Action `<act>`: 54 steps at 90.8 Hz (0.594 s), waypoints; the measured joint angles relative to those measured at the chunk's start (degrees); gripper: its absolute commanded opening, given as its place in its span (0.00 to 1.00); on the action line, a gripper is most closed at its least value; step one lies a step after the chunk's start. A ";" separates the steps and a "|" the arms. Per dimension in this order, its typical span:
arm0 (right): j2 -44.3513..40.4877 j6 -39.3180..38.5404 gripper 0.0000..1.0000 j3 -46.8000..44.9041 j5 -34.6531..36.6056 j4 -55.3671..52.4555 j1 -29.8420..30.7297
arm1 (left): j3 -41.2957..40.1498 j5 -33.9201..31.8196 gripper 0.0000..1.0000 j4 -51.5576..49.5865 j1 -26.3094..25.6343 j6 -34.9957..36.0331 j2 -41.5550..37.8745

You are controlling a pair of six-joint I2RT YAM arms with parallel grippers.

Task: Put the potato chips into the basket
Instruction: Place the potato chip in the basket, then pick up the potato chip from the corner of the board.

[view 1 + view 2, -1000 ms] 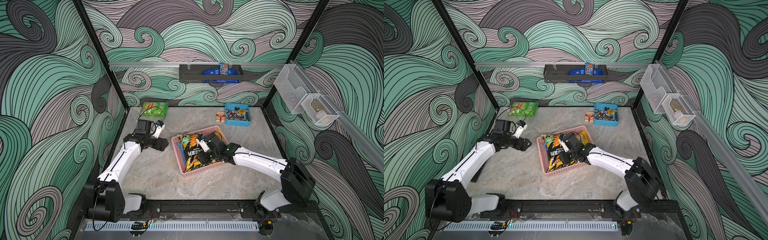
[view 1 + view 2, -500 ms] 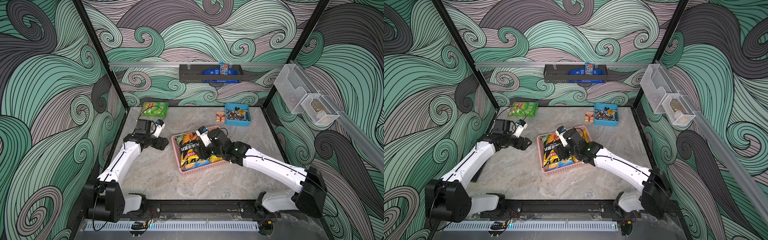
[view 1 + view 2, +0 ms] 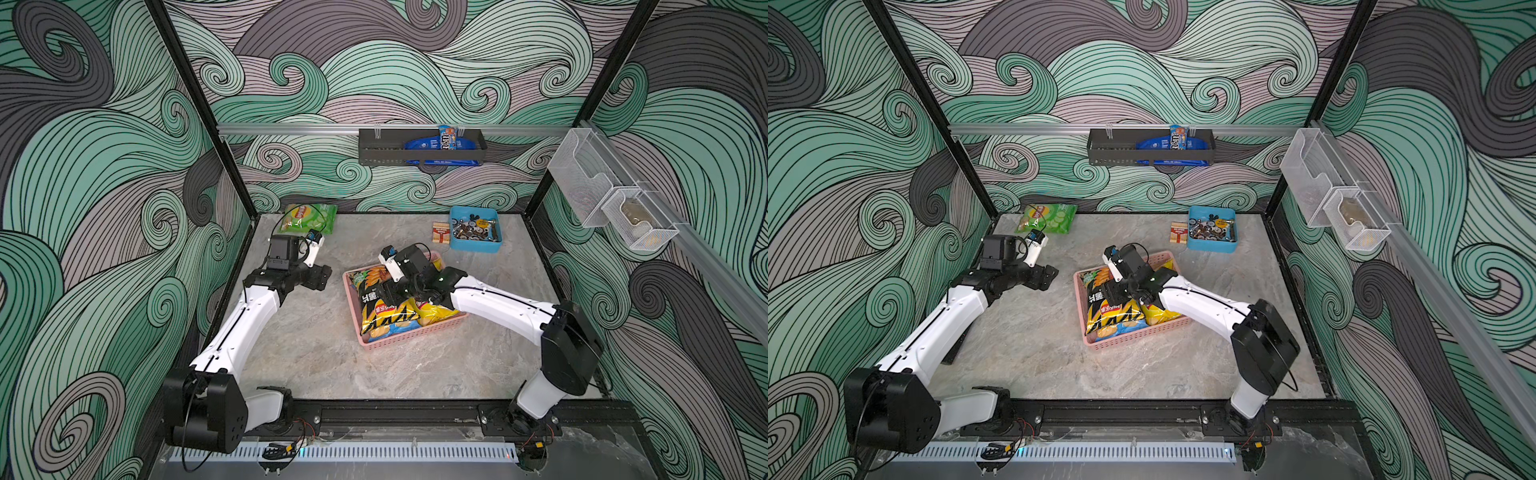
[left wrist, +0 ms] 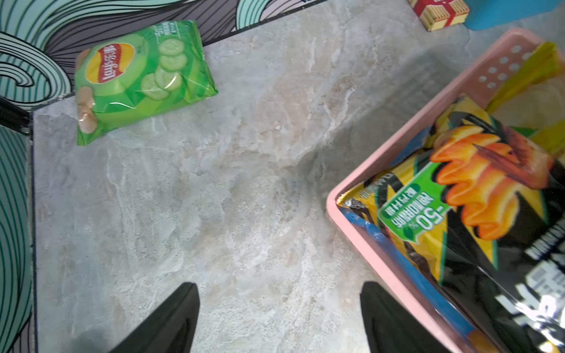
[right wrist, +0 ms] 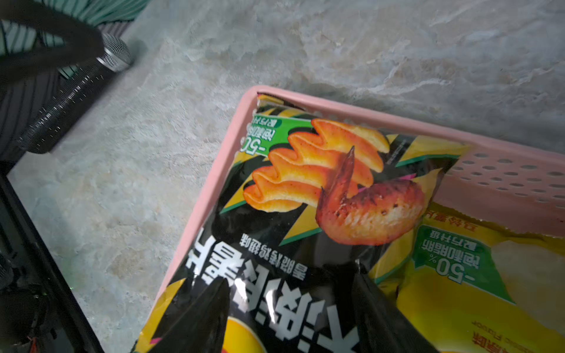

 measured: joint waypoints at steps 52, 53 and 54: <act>-10.88 0.15 0.79 7.72 3.80 -0.55 -0.68 | 20.83 -14.29 0.78 14.53 -1.51 -0.66 31.50; -11.34 0.20 0.79 7.89 3.98 -0.50 -0.79 | 21.49 -14.64 0.77 14.73 -1.73 -0.63 32.30; -11.80 0.24 0.79 8.07 4.13 -0.42 -0.85 | 22.14 -14.99 0.77 14.88 -1.97 -0.55 32.98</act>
